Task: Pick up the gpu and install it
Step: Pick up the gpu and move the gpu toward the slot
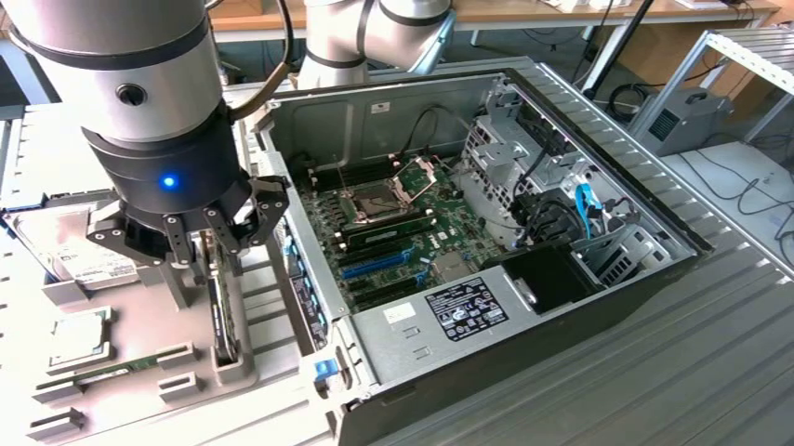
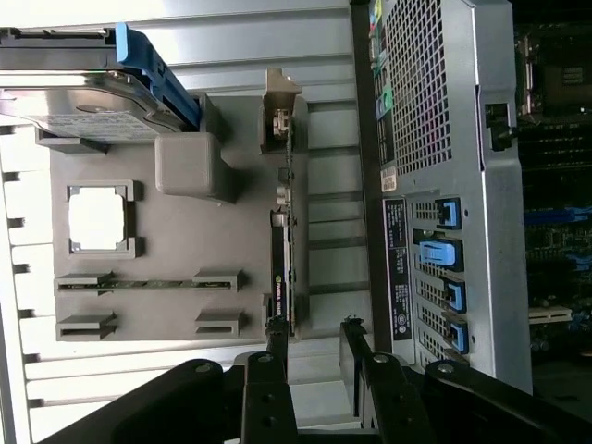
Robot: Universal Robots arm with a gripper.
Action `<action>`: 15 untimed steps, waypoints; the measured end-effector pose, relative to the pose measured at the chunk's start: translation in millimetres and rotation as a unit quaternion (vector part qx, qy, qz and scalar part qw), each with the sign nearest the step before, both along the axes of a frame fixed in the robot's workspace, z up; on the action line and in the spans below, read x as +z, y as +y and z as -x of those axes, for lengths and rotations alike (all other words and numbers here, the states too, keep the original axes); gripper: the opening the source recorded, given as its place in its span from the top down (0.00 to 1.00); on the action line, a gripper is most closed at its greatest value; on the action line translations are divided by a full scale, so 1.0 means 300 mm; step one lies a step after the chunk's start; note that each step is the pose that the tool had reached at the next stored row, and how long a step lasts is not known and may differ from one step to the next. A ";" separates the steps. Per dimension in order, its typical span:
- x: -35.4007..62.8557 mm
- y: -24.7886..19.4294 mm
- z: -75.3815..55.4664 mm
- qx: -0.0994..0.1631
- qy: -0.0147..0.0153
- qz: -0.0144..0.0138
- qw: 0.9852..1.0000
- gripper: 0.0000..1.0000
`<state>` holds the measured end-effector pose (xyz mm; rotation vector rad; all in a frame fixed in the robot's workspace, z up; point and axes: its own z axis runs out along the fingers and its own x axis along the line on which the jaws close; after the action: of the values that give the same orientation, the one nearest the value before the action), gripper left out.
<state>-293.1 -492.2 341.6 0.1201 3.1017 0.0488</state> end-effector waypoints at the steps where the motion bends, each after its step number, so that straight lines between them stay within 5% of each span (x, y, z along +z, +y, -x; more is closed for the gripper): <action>1: -0.001 0.000 0.000 0.000 0.000 0.000 1.000 0.64; 15: -0.022 0.000 0.001 0.000 0.000 0.000 1.000 0.64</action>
<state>-293.4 -492.2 335.0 0.1201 3.1017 0.0487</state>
